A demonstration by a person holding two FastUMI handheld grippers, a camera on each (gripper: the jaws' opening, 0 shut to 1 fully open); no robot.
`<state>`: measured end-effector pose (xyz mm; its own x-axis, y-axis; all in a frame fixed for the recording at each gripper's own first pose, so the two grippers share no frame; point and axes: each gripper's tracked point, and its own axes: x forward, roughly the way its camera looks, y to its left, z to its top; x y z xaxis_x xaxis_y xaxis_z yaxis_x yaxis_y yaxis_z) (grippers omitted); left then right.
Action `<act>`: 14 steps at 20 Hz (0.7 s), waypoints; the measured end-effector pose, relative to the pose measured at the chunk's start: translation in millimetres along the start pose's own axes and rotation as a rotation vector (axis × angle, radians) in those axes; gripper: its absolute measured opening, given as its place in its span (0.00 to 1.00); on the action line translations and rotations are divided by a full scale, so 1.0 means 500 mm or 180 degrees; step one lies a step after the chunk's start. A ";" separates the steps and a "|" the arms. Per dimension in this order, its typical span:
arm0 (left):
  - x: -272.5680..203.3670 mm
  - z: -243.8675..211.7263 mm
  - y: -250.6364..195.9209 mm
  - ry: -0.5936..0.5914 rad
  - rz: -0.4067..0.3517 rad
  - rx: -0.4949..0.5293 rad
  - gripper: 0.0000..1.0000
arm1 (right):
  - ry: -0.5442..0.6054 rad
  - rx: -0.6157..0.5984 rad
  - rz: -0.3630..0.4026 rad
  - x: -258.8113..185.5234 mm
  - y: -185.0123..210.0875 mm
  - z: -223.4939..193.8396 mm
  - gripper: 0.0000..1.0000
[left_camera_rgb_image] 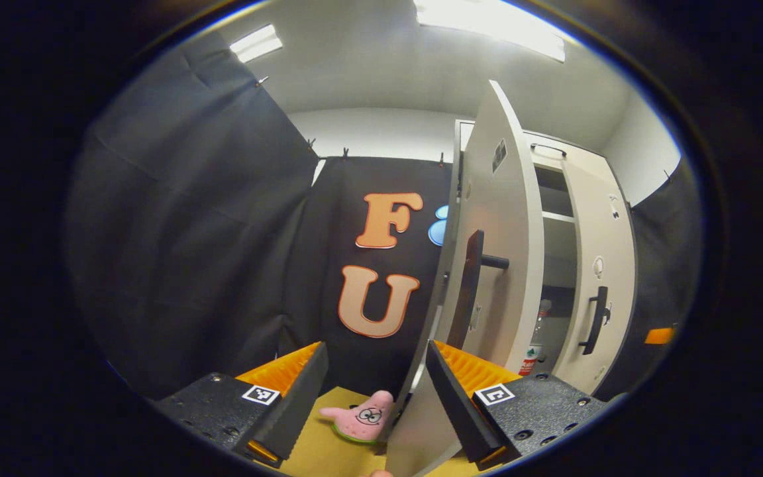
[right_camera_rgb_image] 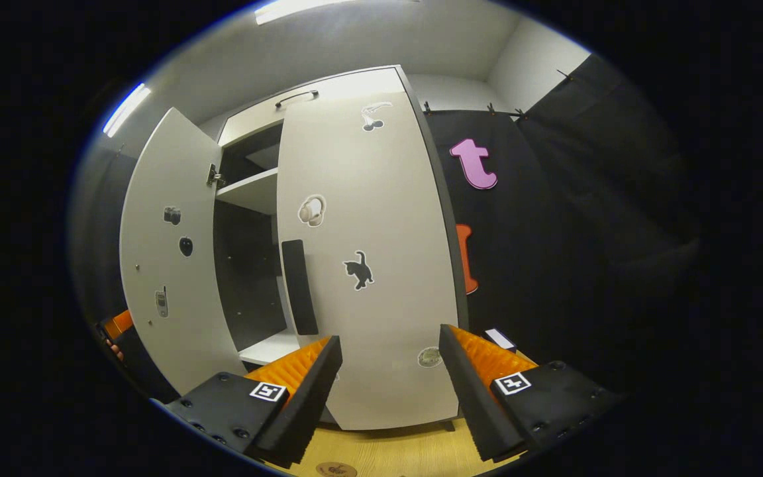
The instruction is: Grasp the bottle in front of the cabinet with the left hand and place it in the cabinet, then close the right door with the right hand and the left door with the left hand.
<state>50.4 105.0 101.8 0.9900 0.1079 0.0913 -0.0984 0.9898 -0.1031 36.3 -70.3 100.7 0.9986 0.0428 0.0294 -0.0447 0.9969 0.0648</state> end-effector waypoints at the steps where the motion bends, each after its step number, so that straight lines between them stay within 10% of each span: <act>1: -0.002 -0.008 -0.025 0.0036 -0.0097 -0.0059 0.92 | 0.0005 0.0005 -0.0013 -0.005 -0.006 -0.001 0.98; 14: 0.043 -0.077 -0.279 0.0268 -0.0958 -0.0254 0.94 | -0.0036 -0.0036 -0.0394 -0.092 -0.109 0.021 0.98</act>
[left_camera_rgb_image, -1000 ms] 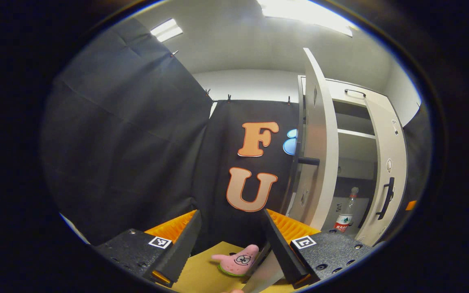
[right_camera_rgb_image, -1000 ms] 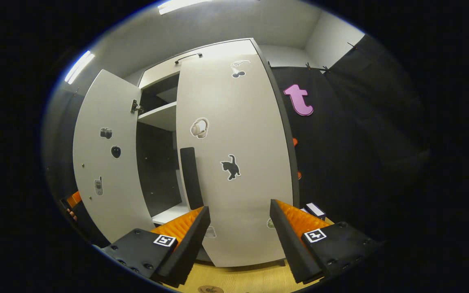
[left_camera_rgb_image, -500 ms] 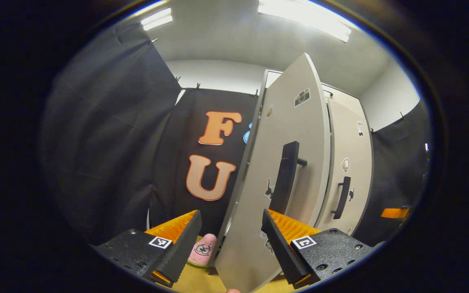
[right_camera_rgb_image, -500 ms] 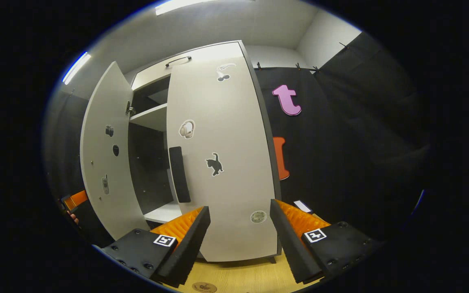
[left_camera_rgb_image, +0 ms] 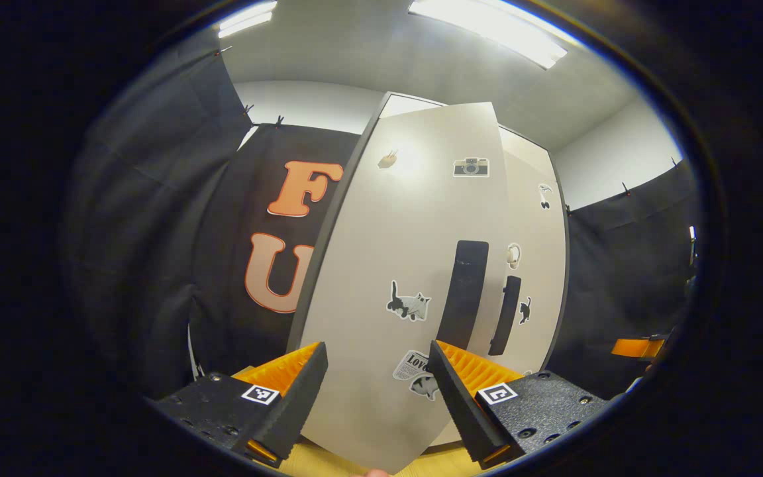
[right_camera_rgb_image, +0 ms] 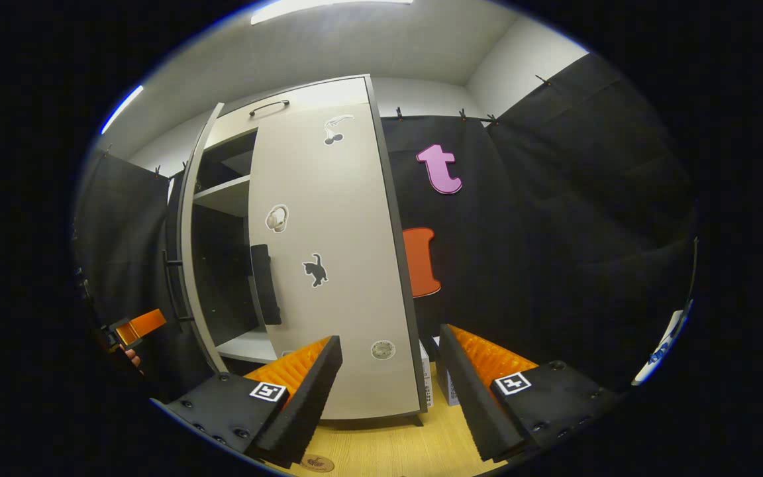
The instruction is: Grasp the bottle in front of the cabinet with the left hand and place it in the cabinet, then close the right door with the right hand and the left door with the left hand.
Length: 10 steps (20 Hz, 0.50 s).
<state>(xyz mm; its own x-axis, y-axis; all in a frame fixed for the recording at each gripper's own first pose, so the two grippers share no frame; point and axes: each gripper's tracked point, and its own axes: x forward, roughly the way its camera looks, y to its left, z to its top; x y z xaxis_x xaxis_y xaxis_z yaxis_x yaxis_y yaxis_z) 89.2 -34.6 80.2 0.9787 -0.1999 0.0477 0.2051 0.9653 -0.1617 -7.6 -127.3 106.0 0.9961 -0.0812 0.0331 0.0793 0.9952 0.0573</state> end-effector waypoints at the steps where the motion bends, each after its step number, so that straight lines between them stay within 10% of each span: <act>1: 0.013 -0.006 -0.007 0.0017 -0.0033 0.0004 0.94 | -0.0002 -0.0005 -0.0016 -0.005 -0.004 0.003 0.98; 10: 0.095 -0.042 -0.064 0.0084 -0.0174 0.0097 0.91 | 0.0005 -0.0031 -0.0149 -0.021 -0.035 0.003 0.98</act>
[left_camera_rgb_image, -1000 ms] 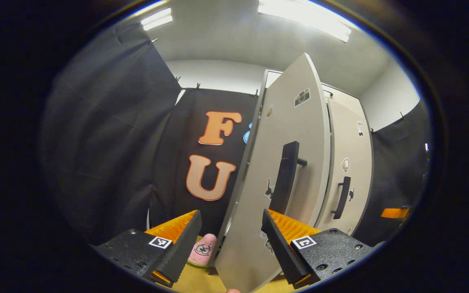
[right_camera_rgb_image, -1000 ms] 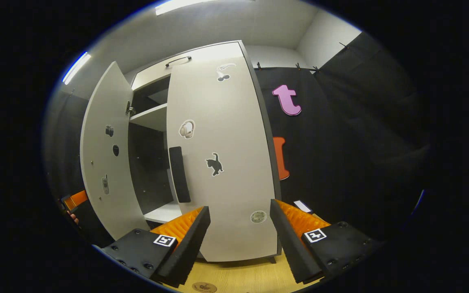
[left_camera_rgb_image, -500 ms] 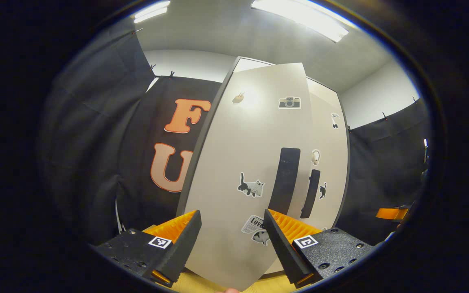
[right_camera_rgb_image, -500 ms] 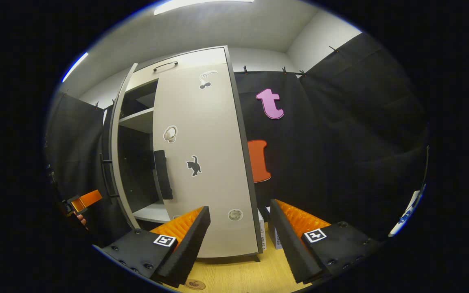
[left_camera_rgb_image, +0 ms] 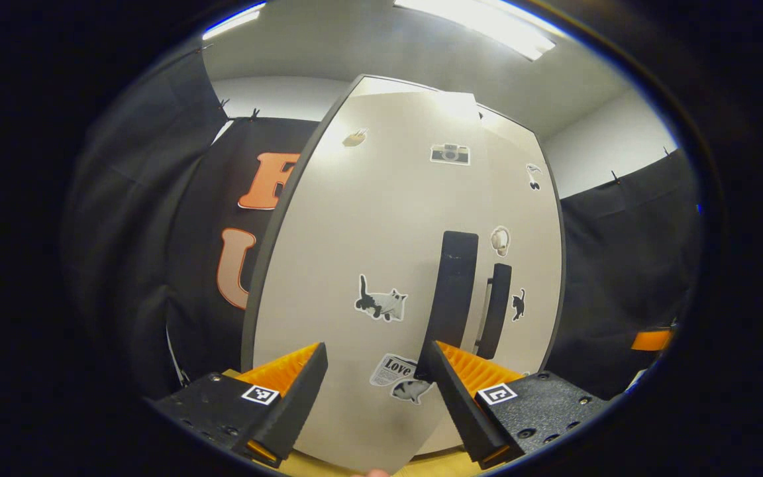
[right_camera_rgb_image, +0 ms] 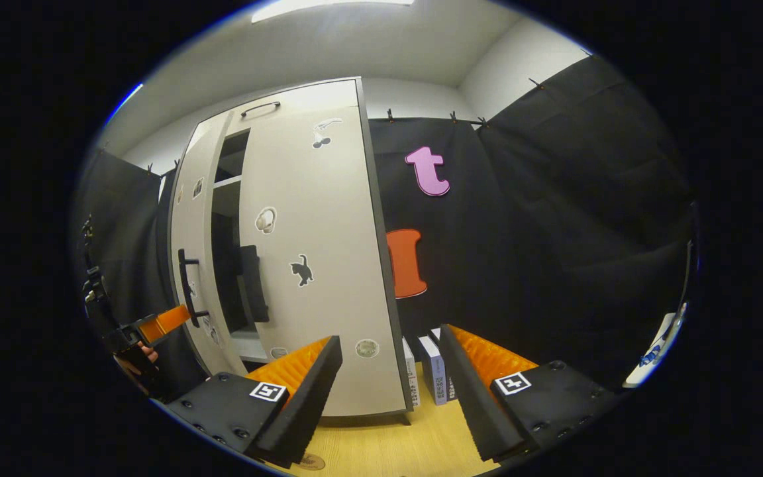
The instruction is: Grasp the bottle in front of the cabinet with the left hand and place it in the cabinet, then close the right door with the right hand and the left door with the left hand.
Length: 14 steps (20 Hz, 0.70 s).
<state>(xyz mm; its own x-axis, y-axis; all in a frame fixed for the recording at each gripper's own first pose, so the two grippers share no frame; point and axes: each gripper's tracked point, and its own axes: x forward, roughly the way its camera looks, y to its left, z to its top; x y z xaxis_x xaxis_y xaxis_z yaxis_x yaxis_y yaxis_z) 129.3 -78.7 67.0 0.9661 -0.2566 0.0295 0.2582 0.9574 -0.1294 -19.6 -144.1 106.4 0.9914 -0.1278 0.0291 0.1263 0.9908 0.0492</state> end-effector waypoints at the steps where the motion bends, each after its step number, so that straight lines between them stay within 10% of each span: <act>1: 0.010 -0.004 -0.003 0.0025 0.0000 0.0023 0.94 | 0.0006 0.0002 -0.0007 0.000 -0.003 -0.002 0.98; 14: 0.062 -0.032 -0.019 0.0025 0.0005 0.0053 0.94 | 0.0062 -0.0006 -0.0020 0.004 -0.008 -0.011 0.98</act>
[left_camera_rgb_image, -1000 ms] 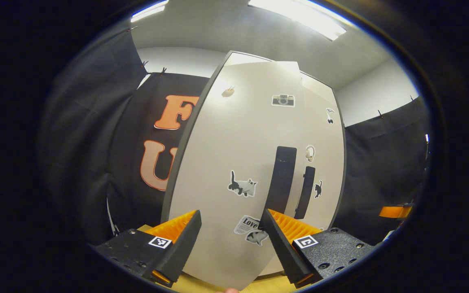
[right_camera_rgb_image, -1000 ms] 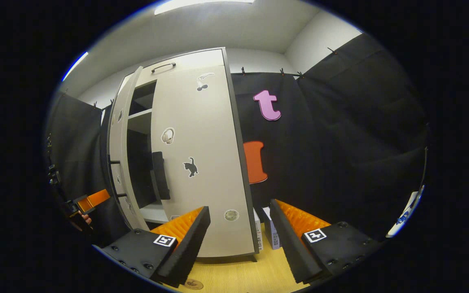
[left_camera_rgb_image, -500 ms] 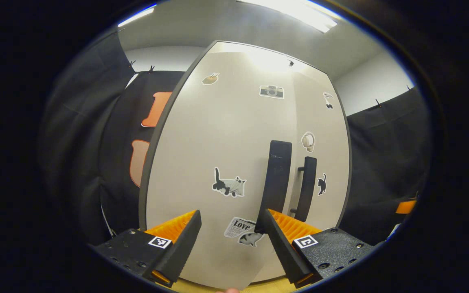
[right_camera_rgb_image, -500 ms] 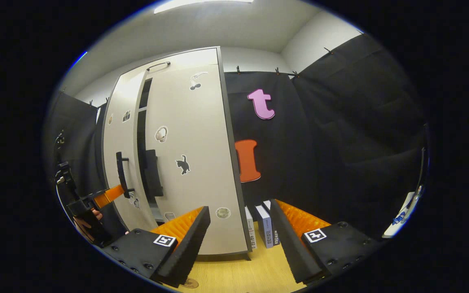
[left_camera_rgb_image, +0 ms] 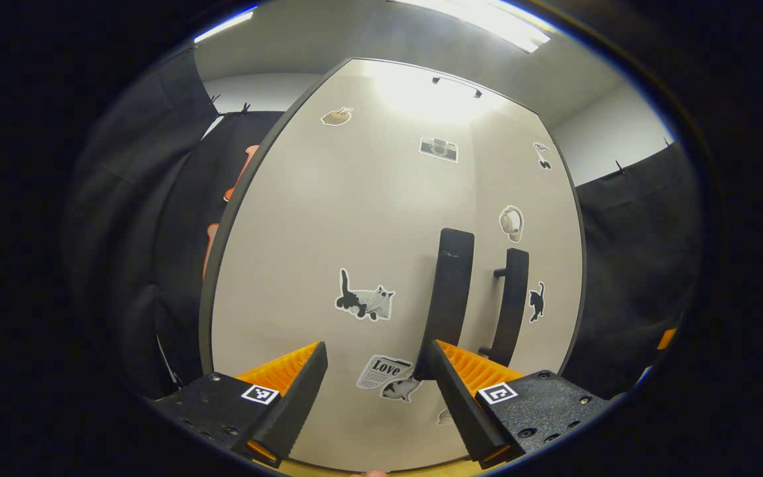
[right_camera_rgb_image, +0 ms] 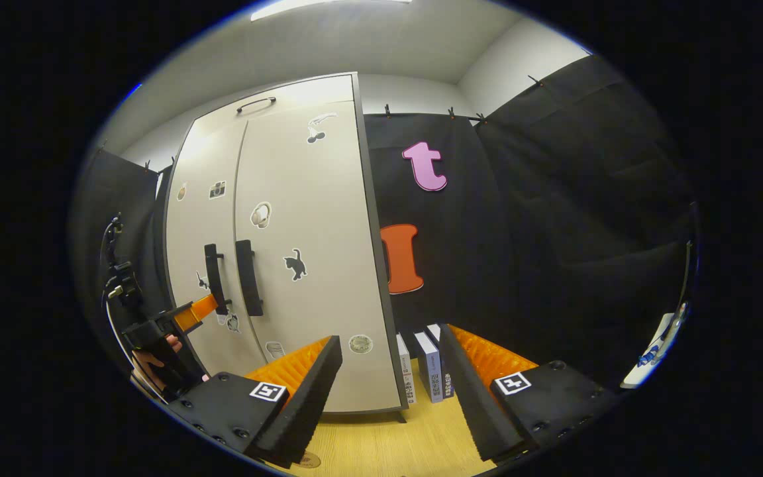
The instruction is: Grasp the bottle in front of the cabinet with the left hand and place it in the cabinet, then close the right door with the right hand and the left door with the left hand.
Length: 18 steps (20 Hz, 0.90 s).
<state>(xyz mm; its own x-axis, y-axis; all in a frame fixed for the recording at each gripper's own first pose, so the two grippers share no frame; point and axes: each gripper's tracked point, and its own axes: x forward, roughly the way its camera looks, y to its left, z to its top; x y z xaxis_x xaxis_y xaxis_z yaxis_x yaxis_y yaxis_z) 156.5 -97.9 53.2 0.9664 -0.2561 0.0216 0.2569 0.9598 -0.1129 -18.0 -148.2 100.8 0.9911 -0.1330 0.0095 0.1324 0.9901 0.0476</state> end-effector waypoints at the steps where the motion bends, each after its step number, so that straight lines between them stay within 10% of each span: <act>1: 0.000 -0.001 0.000 0.0002 -0.0004 0.0021 0.94 | -0.0003 -0.0008 0.0003 -0.002 0.003 0.000 0.98; 18: -0.204 0.082 0.096 -0.0050 0.0283 0.0128 0.94 | 0.0014 -0.0018 0.0385 -0.020 0.128 -0.004 0.98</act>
<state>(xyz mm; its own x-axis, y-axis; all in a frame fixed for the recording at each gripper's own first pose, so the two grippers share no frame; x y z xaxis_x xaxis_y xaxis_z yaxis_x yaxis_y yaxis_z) 70.3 -21.1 86.5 0.9853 -0.1682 0.0288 0.1700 0.9826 -0.0750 -19.4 -83.3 102.0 0.9999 -0.0122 0.0104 0.0117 0.9991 0.0408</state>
